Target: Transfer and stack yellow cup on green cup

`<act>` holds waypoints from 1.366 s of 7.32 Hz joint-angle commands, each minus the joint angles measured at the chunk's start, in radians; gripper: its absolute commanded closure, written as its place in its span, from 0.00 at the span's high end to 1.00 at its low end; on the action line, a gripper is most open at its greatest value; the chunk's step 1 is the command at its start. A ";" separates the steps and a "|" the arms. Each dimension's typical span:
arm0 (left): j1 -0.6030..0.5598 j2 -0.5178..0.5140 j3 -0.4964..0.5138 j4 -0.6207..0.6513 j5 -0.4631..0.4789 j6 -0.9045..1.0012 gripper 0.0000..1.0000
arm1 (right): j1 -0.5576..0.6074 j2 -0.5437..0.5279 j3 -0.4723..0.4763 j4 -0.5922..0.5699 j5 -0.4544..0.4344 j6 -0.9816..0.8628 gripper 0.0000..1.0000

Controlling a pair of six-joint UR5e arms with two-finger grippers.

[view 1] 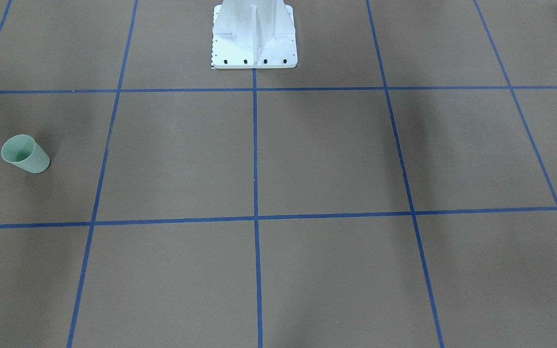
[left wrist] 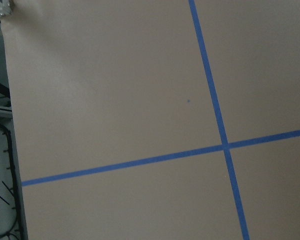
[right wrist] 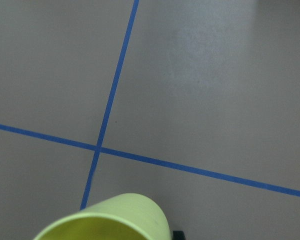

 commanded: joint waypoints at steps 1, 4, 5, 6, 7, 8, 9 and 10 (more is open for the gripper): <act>-0.001 0.063 -0.048 0.015 -0.100 0.007 1.00 | -0.019 -0.165 -0.003 0.234 0.005 0.115 0.00; -0.001 0.104 -0.107 0.015 -0.101 0.004 1.00 | -0.170 -0.218 -0.041 0.414 -0.015 0.305 0.00; -0.001 0.102 -0.107 0.015 -0.101 0.004 1.00 | -0.180 -0.230 -0.055 0.486 -0.021 0.324 0.00; -0.001 0.102 -0.107 0.015 -0.101 0.004 1.00 | -0.184 -0.282 -0.057 0.526 -0.023 0.325 0.00; -0.001 0.102 -0.107 0.015 -0.101 0.002 1.00 | -0.184 -0.305 -0.057 0.530 -0.021 0.325 0.00; -0.001 0.102 -0.107 0.015 -0.101 0.002 1.00 | -0.184 -0.302 -0.061 0.528 -0.029 0.325 0.00; -0.001 0.102 -0.108 0.015 -0.101 0.004 1.00 | -0.185 -0.295 -0.066 0.528 -0.032 0.328 0.01; -0.001 0.102 -0.108 0.015 -0.101 0.002 1.00 | -0.185 -0.276 -0.080 0.530 -0.036 0.328 0.01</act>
